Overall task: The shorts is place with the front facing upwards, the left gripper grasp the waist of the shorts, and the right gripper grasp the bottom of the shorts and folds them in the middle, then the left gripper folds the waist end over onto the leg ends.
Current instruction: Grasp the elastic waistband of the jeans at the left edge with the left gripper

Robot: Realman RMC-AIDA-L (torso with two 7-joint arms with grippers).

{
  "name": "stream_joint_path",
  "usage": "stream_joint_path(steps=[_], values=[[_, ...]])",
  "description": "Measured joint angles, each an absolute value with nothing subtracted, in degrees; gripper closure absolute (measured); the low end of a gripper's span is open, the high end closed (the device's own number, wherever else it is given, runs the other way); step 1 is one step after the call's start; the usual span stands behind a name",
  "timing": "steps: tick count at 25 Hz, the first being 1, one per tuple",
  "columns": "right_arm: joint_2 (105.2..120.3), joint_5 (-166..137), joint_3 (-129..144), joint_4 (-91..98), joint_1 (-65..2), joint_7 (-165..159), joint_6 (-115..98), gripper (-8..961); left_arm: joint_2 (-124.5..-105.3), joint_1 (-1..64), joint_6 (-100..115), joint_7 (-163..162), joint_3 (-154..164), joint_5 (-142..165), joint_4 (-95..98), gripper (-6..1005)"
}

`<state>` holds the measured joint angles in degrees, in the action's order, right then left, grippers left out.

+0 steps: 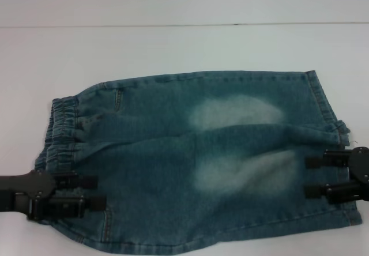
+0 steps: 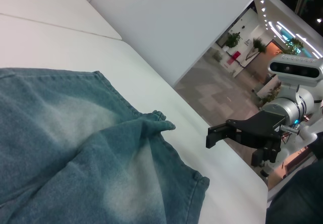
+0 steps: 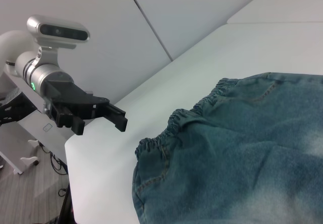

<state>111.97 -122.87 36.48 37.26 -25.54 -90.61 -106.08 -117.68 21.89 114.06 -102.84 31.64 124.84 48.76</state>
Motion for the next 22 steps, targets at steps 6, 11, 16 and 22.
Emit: stream_joint_path(steps=[6,11,16,22], values=[[111.97,-122.87,36.47,37.26,-25.58,-90.61,-106.08,11,-117.73,22.17,113.84,-102.93,31.65,126.00,48.78,184],[112.06,-122.87,36.48,37.26,-25.80,-90.61,-106.08,11,-117.74,22.32,113.82,-103.13,31.72,126.18,48.96,185],[112.12,-122.88,36.47,37.20,-26.04,-90.71,-106.08,11,-117.50,22.09,113.92,-104.82,30.24,130.03,52.07,185],[112.14,-122.93,36.48,37.18,-26.22,-90.81,-106.08,11,-117.30,21.00,113.43,-107.20,26.72,137.27,58.75,187]])
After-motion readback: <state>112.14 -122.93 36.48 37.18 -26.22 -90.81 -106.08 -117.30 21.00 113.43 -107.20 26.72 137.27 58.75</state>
